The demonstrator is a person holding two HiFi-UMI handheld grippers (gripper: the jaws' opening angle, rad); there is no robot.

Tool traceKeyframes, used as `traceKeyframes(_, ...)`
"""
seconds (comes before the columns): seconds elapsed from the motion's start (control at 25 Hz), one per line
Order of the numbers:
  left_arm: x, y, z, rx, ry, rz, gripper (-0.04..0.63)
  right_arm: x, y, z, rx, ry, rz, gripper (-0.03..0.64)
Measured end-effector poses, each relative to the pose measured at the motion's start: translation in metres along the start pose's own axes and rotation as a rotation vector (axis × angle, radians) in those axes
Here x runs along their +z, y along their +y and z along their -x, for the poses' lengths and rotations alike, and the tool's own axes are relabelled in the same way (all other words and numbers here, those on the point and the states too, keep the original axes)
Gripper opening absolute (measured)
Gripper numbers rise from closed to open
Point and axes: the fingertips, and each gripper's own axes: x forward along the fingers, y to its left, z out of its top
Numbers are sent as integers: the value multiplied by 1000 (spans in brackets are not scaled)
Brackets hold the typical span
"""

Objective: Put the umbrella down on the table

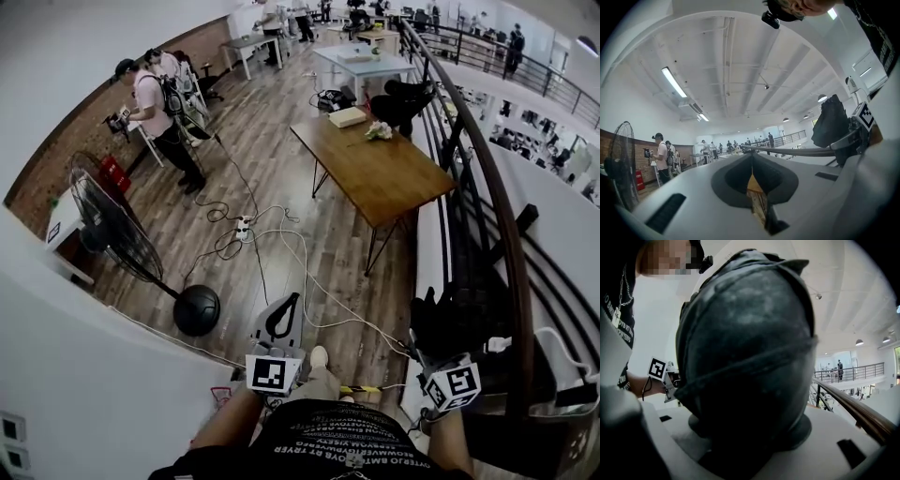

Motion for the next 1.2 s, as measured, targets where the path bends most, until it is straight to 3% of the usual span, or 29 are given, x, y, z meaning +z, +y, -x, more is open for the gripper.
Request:
traceKeyframes(0.56, -25, 28, -69, -61, 19, -15, 29, 11, -6, -77, 5, 28, 58, 278)
traceKeyframes(1.2, -36, 73, -152, -87, 25, -24, 29, 21, -25, -160, -20, 40, 34, 278)
